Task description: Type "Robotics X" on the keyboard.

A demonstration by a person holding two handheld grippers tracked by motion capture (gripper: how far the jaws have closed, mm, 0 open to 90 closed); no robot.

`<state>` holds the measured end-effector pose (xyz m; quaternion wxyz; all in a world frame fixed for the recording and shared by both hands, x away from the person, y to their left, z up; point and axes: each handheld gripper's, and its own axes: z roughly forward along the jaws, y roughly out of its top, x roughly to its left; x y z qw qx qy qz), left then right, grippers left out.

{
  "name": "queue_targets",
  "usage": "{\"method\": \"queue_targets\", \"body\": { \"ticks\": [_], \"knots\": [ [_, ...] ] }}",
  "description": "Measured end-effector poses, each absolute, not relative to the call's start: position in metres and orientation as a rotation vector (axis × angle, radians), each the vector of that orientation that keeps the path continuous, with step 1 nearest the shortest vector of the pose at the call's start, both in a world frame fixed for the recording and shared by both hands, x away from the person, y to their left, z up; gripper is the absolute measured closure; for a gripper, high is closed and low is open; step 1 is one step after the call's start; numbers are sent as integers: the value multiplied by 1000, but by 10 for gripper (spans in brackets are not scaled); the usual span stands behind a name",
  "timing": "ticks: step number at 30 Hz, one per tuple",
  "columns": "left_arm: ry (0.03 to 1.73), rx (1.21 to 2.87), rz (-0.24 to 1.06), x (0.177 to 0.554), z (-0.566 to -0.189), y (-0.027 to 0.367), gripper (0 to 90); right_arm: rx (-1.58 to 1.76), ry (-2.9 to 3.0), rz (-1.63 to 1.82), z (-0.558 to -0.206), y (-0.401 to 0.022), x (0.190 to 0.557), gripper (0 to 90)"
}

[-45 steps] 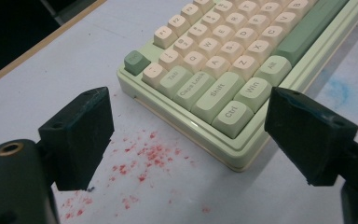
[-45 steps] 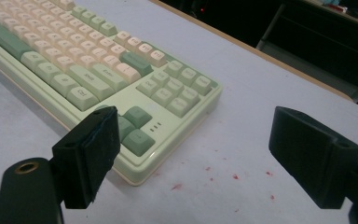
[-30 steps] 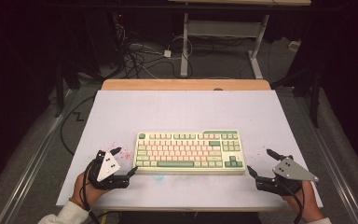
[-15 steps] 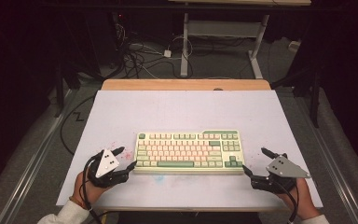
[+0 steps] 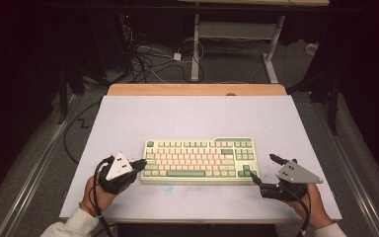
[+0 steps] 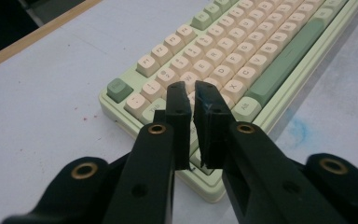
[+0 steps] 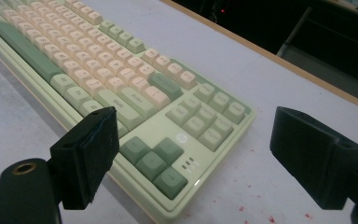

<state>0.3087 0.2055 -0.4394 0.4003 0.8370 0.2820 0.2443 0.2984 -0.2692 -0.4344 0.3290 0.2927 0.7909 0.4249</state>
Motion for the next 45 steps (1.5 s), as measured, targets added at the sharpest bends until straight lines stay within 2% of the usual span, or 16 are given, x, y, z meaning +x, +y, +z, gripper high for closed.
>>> {"method": "queue_targets", "body": {
  "ticks": [1, 7, 12, 15, 17, 18, 20, 27, 29, 35, 36, 39, 41, 42, 44, 45],
  "knots": [
    [712, 2120, 617, 309, -439, 205, 856, 756, 2076, 1116, -434, -267, 299, 166],
    [697, 2130, 612, 314, -437, 199, 877, 715, 2095, 1143, -433, -260, 303, 173],
    [701, 2133, 619, 319, -437, 195, 877, 687, 2126, 1178, -431, -254, 306, 222],
    [699, 2142, 619, 321, -437, 193, 877, 677, 2135, 1168, -431, -248, 310, 320],
    [695, 2142, 620, 323, -436, 191, 877, 681, 2149, 1180, -431, -246, 313, 529],
    [695, 2142, 620, 323, -436, 191, 877, 684, 2162, 1165, -431, -244, 315, 523],
    [691, 2135, 613, 326, -434, 189, 877, 685, 2180, 1171, -431, -241, 319, 679],
    [679, 2144, 598, 330, -432, 178, 877, 679, 2257, 1124, -432, -226, 329, 869],
    [678, 2143, 600, 332, -431, 175, 877, 665, 2297, 1109, -435, -220, 332, 900],
    [673, 2150, 597, 338, -431, 169, 874, 651, 2352, 1048, -443, -207, 340, 900],
    [673, 2150, 597, 338, -431, 169, 835, 651, 2357, 1046, -444, -206, 340, 900],
    [677, 2155, 605, 342, -431, 166, 804, 649, 2372, 1022, -447, -201, 344, 900],
    [678, 2159, 605, 343, -431, 165, 695, 648, 2385, 1011, -448, -199, 345, 900],
    [679, 2159, 611, 345, -431, 164, 662, 646, 2390, 1001, -449, -197, 346, 900],
    [672, 2161, 610, 345, -431, 163, 656, 645, 2398, 992, -450, -196, 347, 900],
    [664, 2169, 613, 346, -431, 162, 592, 649, 2399, 984, -451, -195, 347, 900]
  ]
}}
